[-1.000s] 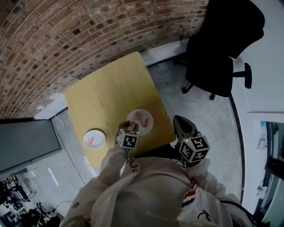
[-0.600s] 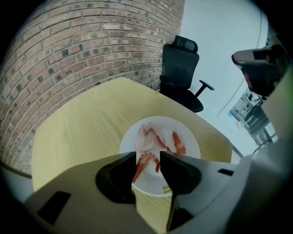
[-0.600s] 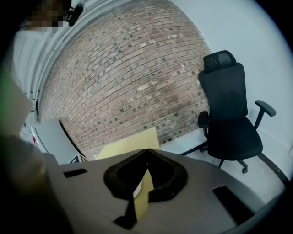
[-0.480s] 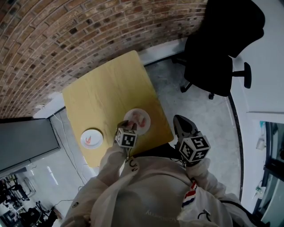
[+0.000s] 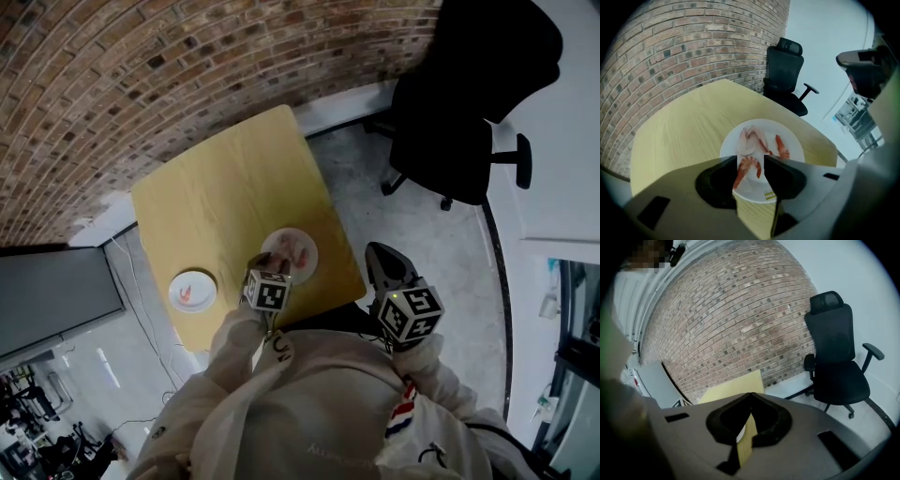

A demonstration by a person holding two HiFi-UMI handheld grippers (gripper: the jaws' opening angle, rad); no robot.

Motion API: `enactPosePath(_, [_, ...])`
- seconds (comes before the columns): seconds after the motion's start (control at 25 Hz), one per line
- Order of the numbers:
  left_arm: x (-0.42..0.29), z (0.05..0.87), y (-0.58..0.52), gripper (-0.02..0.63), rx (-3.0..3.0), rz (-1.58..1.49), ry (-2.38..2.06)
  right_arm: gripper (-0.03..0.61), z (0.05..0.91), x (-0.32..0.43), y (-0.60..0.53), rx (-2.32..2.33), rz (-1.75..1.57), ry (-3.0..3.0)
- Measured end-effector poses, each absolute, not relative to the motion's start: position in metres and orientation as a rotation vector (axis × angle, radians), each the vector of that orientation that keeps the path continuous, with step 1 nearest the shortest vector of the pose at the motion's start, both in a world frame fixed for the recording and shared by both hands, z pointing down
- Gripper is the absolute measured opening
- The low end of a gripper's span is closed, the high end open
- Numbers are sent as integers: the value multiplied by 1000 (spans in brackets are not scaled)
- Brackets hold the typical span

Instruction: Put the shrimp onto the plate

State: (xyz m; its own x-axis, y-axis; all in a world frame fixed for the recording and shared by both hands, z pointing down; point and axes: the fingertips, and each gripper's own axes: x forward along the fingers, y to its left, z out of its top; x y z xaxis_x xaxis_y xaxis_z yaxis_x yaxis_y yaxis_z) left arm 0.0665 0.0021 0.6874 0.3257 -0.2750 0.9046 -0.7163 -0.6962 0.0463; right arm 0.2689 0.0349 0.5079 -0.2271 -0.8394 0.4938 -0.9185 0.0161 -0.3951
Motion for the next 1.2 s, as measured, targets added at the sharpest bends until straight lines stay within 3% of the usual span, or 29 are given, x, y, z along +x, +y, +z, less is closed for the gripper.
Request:
enactPosePath(0.72, [47,669,4,166,2153,1297,-933,25,500,244,30,1820,985,-2204])
enactPosePath(1.2, [-43,654,4,166,2050,1256,-1124,25,490,169,8,1644,953,-2324])
